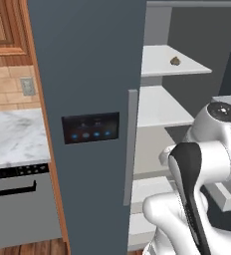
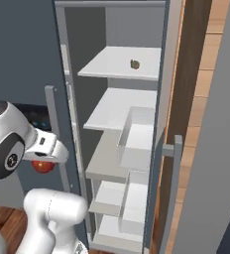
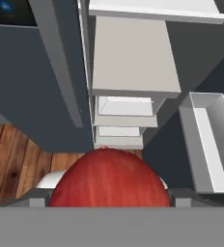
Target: Grab the garlic and onion from the fridge, place them in the blender, close the lid, and turn on the blender to create a marinade.
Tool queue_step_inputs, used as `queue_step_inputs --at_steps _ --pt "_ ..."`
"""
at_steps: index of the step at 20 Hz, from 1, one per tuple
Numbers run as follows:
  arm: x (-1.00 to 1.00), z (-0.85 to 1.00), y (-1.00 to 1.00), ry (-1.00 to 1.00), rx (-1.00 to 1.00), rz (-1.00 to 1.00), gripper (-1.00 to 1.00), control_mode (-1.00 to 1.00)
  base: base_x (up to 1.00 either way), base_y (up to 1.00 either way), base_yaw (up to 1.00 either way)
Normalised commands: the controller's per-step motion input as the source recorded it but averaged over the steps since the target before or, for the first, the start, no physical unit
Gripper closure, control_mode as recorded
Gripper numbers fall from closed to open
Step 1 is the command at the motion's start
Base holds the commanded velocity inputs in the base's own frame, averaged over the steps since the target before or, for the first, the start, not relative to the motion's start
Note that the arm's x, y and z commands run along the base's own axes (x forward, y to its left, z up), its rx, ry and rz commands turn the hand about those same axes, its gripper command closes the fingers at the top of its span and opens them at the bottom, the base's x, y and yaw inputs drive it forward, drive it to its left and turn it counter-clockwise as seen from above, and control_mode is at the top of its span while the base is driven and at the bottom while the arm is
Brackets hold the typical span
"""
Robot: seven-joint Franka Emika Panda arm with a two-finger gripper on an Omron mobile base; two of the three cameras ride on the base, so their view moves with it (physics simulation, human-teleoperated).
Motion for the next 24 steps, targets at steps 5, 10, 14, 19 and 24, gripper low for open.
queue_step_inputs --at_steps 5,10,14,19,24 --pt "0.0 0.0 0.0 0.0 0.0 0.0 1.0 1.0 -1.0 0.57 0.0" --pt "0.0 0.0 0.0 0.0 0.0 0.0 1.0 1.0 -0.99 0.69 0.0" --pt "0.0 0.0 0.0 0.0 0.0 0.0 1.0 1.0 -0.89 0.74 0.0" --pt "0.0 0.0 0.0 0.0 0.0 0.0 1.0 1.0 -0.6 0.85 0.05" --pt "0.0 0.0 0.0 0.0 0.0 0.0 1.0 1.0 -0.38 0.86 0.22"
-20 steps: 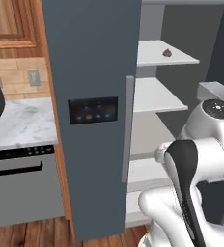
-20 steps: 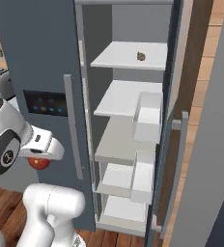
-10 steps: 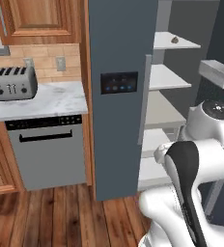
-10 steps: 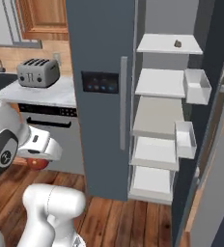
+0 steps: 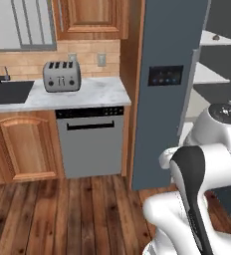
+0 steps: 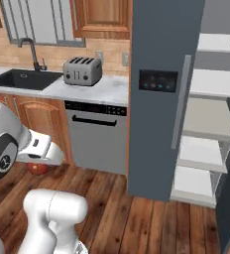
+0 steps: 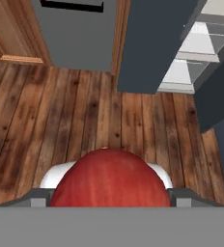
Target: Grab the garlic and onion from the fridge, place them in the blender, close the lid, and turn on the blender to create a marinade.
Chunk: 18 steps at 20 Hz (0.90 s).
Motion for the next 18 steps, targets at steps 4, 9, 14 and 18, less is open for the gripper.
queue_step_inputs --at_steps 4,9,14,18 --pt "0.0 0.0 0.0 0.0 0.0 0.0 1.0 1.0 -0.23 0.73 0.49" --pt "0.0 0.0 0.0 0.0 0.0 0.0 1.0 1.0 -0.09 0.53 0.68" --pt "0.0 0.0 0.0 0.0 0.0 0.0 1.0 1.0 -0.03 0.39 0.73" --pt "0.0 0.0 0.0 0.0 0.0 0.0 1.0 1.0 0.0 0.32 0.75"
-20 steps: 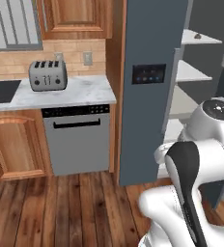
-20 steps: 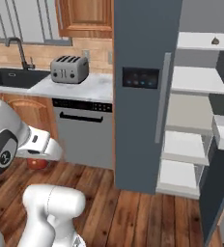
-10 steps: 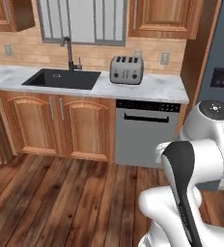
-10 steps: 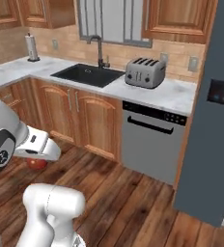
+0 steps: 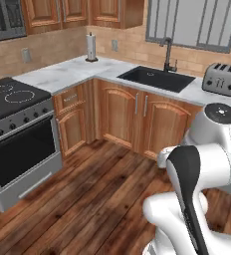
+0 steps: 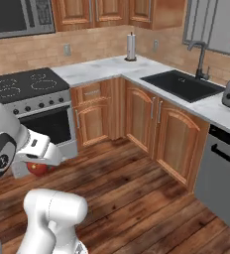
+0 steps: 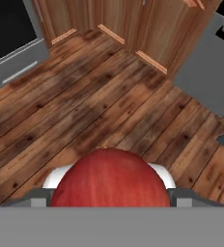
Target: Grab the garlic and onion from the fridge, place them in the blender, close the lid, and turn on the blender to create a marinade.
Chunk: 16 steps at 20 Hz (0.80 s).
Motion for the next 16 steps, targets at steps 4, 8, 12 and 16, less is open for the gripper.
queue_step_inputs --at_steps 4,8,12,16 --pt "0.0 0.0 0.0 0.0 0.0 0.0 1.0 1.0 0.0 0.33 0.75" --pt "0.0 0.0 0.0 0.0 0.0 0.0 1.0 1.0 0.0 0.31 0.75" --pt "0.0 0.0 0.0 0.0 0.0 0.0 1.0 1.0 0.0 0.29 0.74" --pt "0.0 0.0 0.0 0.0 0.0 0.0 1.0 1.0 0.03 0.44 0.71"
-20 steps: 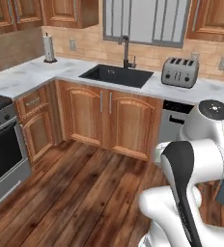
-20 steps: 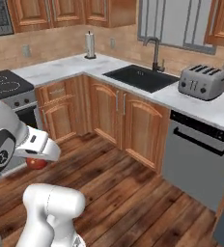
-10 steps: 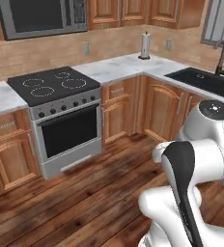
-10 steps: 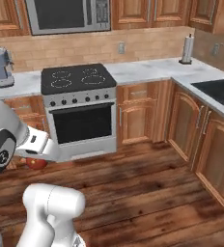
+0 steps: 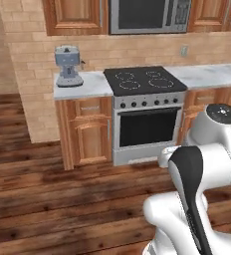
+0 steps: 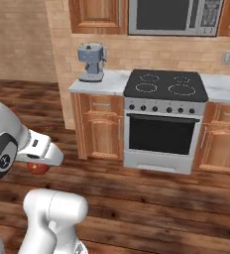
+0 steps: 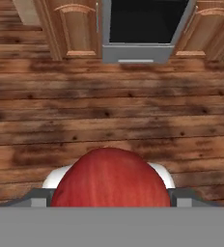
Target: Grab the garlic and onion from the fridge, place them in the blender, close the lid, and turn on the blender to create a marinade.
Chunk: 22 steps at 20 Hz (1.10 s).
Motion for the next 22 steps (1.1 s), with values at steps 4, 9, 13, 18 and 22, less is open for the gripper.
queue_step_inputs --at_steps 4,9,13,18,22 --pt "0.0 0.0 0.0 0.0 0.0 0.0 1.0 1.0 0.02 0.36 0.7" --pt "0.0 0.0 0.0 0.0 0.0 0.0 1.0 1.0 0.02 0.33 0.7" --pt "0.0 0.0 0.0 0.0 0.0 0.0 1.0 1.0 0.09 0.21 0.68" --pt "0.0 0.0 0.0 0.0 0.0 0.0 1.0 1.0 0.1 0.14 0.67" --pt "0.0 0.0 0.0 0.0 0.0 0.0 1.0 1.0 0.11 0.16 0.66"
